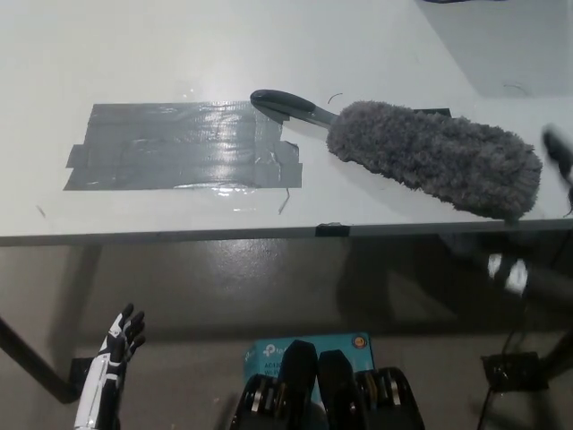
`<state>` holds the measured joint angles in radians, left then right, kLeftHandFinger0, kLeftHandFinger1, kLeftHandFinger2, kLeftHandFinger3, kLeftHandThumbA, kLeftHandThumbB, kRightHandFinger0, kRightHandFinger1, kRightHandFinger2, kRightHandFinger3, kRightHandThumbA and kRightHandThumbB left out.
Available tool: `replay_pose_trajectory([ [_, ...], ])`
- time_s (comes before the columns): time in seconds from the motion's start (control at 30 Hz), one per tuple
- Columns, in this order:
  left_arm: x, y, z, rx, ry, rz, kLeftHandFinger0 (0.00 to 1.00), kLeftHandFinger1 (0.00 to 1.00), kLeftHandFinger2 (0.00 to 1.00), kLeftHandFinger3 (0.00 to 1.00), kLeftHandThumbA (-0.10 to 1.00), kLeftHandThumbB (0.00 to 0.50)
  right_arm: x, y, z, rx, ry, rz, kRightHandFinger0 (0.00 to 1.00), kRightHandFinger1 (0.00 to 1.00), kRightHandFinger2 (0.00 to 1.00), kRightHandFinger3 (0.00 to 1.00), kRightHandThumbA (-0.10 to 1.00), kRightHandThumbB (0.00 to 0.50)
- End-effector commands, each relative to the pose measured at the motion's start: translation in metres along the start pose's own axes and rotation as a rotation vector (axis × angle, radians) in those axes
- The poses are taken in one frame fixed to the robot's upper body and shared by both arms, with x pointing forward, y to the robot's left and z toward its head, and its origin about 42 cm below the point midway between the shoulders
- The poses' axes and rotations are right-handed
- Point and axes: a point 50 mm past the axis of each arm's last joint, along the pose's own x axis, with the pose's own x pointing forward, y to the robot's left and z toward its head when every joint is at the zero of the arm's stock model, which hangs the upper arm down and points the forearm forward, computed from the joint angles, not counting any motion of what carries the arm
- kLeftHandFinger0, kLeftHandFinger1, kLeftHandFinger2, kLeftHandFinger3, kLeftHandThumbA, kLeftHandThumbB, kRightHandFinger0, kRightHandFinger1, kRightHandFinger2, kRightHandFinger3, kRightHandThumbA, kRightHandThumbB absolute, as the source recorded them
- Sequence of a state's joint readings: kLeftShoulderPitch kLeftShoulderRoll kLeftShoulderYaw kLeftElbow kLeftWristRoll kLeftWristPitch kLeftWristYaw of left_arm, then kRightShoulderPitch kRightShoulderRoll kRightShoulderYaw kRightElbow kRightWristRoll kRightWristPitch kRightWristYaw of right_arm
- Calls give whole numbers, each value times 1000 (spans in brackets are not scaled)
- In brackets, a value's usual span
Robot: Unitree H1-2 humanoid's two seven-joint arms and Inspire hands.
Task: A grey duster is kept infront of the robot in the middle of the table and the robot extends its right arm to grab the duster, picks it up and hands it to a person
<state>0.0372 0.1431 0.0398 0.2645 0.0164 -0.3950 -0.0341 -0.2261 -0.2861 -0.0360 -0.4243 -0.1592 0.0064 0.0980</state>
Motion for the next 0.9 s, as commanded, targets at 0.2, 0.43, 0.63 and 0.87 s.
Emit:
replay_pose_trajectory([
  [0.2, 8, 6, 13, 27, -105, 6, 1000, 1000, 1000, 1000, 1000, 449, 170, -17, -19, -442, 352, 185, 1000, 1000, 1000, 1000, 954, 373],
  [0.43, 12, 7, 14, 33, -111, -3, 1000, 1000, 1000, 1000, 1000, 440, 220, 8, -59, -469, 539, 288, 1000, 1000, 1000, 1000, 993, 414],
  [0.63, 14, 7, 14, 48, -114, -5, 1000, 1000, 1000, 1000, 1000, 437, 241, 34, -93, -454, 680, 375, 1000, 1000, 1000, 1000, 1000, 467],
  [0.87, 15, 8, 17, 50, -123, -10, 1000, 1000, 1000, 1000, 1000, 445, 235, 58, -120, -481, 793, 485, 1000, 1000, 1000, 1000, 1000, 482],
])
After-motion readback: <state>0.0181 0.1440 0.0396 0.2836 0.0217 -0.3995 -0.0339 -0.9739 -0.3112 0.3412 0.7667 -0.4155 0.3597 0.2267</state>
